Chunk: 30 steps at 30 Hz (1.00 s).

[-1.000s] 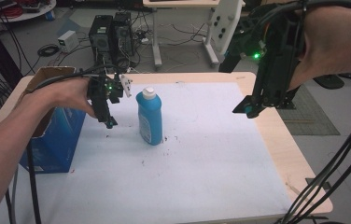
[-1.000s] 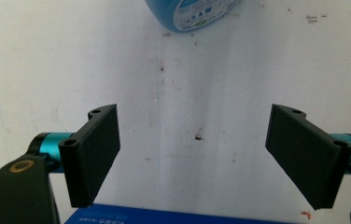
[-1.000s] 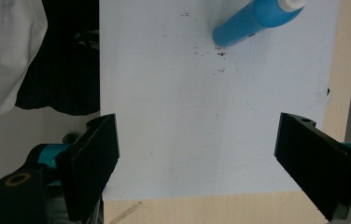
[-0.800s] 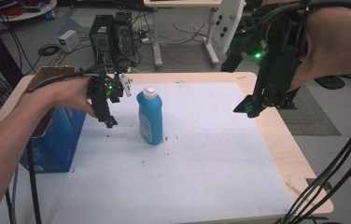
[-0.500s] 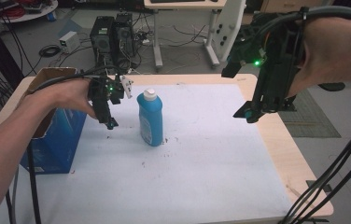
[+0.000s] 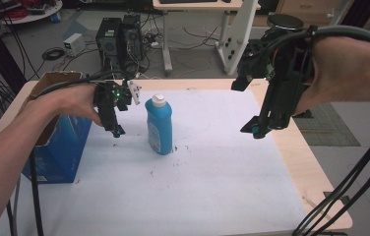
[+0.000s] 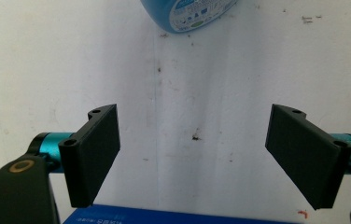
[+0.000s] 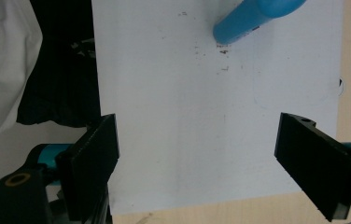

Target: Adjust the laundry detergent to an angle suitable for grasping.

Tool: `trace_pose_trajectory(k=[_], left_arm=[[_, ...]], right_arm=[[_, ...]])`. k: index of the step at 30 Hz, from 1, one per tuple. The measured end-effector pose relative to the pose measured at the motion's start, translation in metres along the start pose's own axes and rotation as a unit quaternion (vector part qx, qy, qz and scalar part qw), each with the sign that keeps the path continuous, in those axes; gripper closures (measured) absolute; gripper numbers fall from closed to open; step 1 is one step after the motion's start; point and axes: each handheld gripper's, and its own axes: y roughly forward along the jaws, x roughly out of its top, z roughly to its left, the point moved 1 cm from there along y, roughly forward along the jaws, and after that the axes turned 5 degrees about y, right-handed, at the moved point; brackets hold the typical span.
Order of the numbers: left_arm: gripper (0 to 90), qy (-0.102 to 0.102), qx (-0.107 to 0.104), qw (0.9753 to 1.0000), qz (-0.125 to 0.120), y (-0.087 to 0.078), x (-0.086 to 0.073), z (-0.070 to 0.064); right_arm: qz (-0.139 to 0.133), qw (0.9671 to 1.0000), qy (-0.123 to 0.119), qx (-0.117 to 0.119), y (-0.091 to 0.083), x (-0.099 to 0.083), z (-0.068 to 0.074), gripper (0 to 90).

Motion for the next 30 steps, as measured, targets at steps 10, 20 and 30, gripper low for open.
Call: trace_pose_trajectory(k=[10, 20, 30], left_arm=[[17.9, 0.002, 0.003, 1.0000, -0.002, -0.002, 0.001, -0.002], [17.9, 0.000, 0.005, 1.0000, -0.001, -0.004, -0.002, -0.003], [17.9, 0.003, 0.010, 0.9999, -0.004, -0.007, -0.002, -0.005]], right_arm=[[-0.029, 0.9968, 0.069, -0.028, 0.030, 0.003, -0.003, 13.1], [-0.075, 0.9856, 0.141, -0.057, 0.072, 0.007, -0.009, 13.1], [-0.118, 0.9735, 0.183, -0.070, 0.106, 0.014, -0.015, 13.1]])
